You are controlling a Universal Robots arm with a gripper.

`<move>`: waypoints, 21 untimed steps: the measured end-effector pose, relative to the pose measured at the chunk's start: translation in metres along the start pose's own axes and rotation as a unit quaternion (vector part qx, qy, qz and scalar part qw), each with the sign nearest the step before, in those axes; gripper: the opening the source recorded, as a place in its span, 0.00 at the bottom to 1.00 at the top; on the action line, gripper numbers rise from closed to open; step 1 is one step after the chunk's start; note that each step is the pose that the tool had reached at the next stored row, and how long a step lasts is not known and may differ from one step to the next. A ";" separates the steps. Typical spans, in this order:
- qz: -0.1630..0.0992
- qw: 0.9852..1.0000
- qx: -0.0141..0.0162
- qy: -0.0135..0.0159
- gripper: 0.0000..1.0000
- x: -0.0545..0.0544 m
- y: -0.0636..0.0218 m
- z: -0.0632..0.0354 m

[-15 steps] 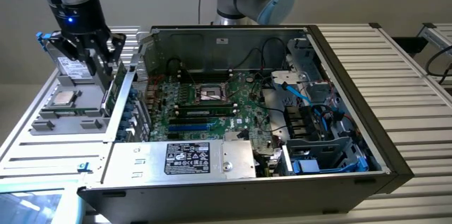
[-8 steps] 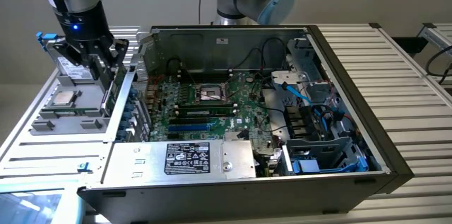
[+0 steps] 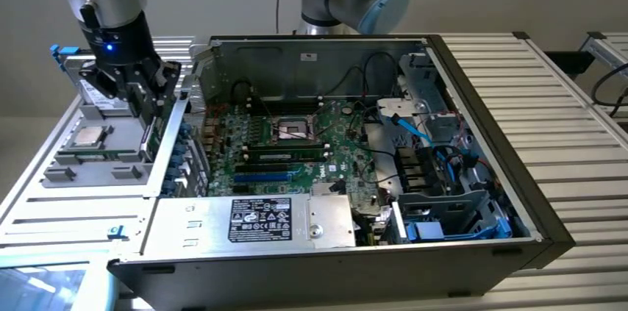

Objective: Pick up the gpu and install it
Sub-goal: 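Pick up the gpu and move the gpu toward the slot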

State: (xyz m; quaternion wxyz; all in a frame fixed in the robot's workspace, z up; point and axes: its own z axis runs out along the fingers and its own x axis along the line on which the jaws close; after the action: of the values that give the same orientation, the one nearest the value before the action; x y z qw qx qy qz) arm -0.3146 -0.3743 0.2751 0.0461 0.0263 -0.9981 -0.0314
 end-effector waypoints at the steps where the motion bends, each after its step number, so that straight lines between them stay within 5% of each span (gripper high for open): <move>1: -0.001 1.000 0.001 -0.002 0.40 0.000 0.0001 0.0009; 4: -0.003 1.000 0.003 -0.008 0.40 0.002 0.0005 0.0033; 21: -0.003 1.000 0.004 -0.008 0.40 0.005 0.0063 0.0281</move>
State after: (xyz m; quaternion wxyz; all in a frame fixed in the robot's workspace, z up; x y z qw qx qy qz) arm -0.3220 -0.3666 0.2480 0.0376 0.0294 -0.9985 -0.0273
